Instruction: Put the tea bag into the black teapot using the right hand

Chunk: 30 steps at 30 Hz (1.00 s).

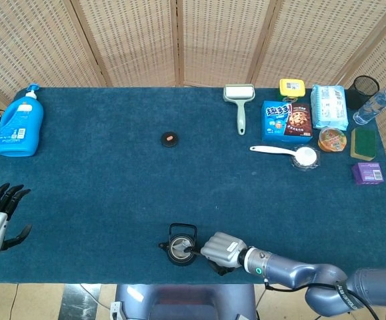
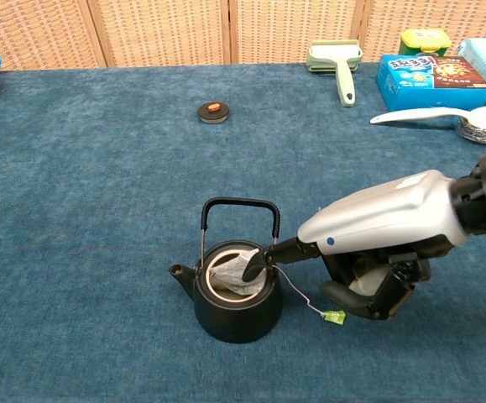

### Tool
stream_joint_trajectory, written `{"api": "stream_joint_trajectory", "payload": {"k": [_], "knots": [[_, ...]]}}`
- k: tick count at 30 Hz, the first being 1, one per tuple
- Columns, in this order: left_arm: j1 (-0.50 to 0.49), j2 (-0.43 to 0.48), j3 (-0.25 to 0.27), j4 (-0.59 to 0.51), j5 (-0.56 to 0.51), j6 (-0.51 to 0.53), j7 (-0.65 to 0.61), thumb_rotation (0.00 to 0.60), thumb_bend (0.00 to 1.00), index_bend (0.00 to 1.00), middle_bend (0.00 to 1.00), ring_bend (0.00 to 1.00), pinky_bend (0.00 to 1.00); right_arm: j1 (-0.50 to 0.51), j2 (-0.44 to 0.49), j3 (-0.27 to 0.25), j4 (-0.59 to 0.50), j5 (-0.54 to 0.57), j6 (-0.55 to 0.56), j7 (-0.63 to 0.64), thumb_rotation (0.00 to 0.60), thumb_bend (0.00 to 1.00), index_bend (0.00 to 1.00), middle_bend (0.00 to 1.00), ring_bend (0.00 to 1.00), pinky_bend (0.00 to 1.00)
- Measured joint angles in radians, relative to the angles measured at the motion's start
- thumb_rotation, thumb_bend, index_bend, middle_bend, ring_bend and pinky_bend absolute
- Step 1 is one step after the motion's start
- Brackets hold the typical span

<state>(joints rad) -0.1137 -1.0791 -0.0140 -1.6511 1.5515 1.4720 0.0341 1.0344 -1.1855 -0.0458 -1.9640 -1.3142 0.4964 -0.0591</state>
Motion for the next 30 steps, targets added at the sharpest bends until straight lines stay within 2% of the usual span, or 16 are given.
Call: {"api": "stream_joint_trajectory", "payload": {"k": [8,16,30], "knots": [[0.002,-0.003,0.001,0.013,0.000,0.002,-0.017,0.600,0.35,0.14,0.12,0.00,0.14,0.020,-0.020,-0.002,-0.008,0.074,0.008,-0.094,0.600,0.83,0.01,1.00,1.00,1.00],[0.001,-0.005,0.000,0.020,0.006,0.006,-0.027,0.600,0.35,0.14,0.12,0.00,0.14,0.032,0.016,-0.023,-0.063,0.153,0.045,-0.176,0.600,0.83,0.02,1.00,1.00,1.00],[-0.001,-0.007,-0.002,0.019,0.007,0.006,-0.027,0.600,0.35,0.14,0.12,0.00,0.14,0.051,0.041,-0.046,-0.084,0.229,0.064,-0.238,0.600,0.83,0.03,1.00,1.00,1.00]]}}
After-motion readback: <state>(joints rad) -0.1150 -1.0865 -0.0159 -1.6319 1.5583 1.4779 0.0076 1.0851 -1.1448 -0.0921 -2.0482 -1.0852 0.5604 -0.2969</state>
